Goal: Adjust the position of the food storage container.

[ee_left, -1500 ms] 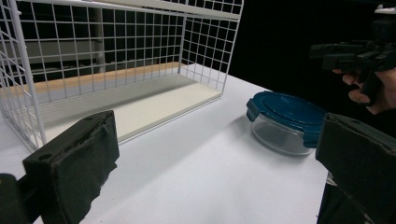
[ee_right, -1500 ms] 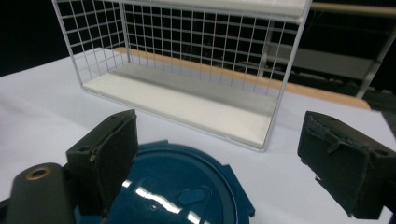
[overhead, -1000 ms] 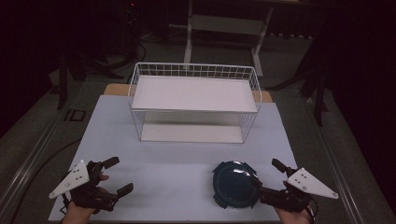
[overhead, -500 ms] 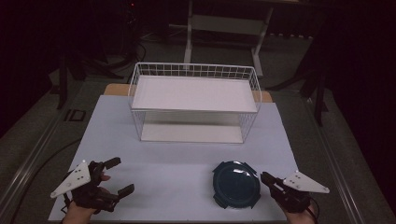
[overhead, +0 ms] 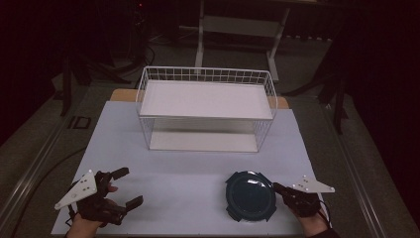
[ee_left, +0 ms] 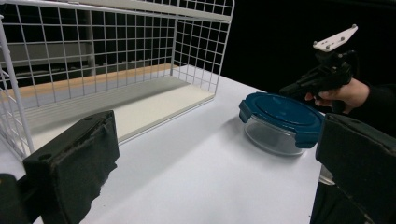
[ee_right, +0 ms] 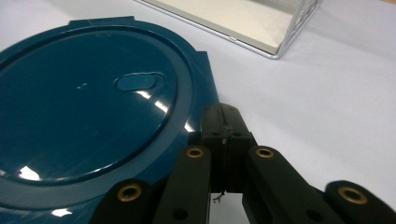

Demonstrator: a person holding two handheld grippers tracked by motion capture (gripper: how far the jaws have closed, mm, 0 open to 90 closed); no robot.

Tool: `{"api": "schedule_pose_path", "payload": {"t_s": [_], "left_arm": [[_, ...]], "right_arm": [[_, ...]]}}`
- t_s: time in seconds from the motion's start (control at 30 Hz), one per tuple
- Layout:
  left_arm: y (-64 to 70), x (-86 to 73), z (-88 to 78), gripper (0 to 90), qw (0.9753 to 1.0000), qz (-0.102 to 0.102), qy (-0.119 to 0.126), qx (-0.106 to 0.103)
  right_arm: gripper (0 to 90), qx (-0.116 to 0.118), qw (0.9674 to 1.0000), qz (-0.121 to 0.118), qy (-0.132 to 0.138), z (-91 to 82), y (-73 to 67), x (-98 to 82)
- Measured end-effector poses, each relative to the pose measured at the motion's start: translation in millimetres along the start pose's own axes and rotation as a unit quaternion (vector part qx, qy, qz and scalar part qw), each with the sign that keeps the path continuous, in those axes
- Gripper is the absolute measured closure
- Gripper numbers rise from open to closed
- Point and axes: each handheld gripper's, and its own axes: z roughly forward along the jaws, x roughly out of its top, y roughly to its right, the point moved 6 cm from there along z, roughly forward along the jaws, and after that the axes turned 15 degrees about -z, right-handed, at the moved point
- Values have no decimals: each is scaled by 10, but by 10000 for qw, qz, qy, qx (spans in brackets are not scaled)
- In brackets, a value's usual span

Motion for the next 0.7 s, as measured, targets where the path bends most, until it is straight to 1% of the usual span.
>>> {"api": "schedule_pose_path", "payload": {"t_s": [0.1,0.23,0.37,0.43,0.57,0.7], "left_arm": [[5,-4,5,0,10000,19,-18,-8],[6,-2,5,0,10000,15,-14,-7],[5,-4,9,0,10000,19,-25,-11],[7,-5,10,0,10000,25,-31,-13],[3,-2,6,0,10000,14,-17,-11],[2,-4,9,0,10000,14,-27,-10]], "right_arm": [[900,3,10000,-31,-10,34,19,14],[900,19,10000,-41,45,63,44,40],[900,38,10000,-9,66,87,58,49],[900,50,10000,-65,38,115,76,71],[900,64,10000,-66,28,149,94,91],[900,78,9999,-119,25,209,127,128]]}}
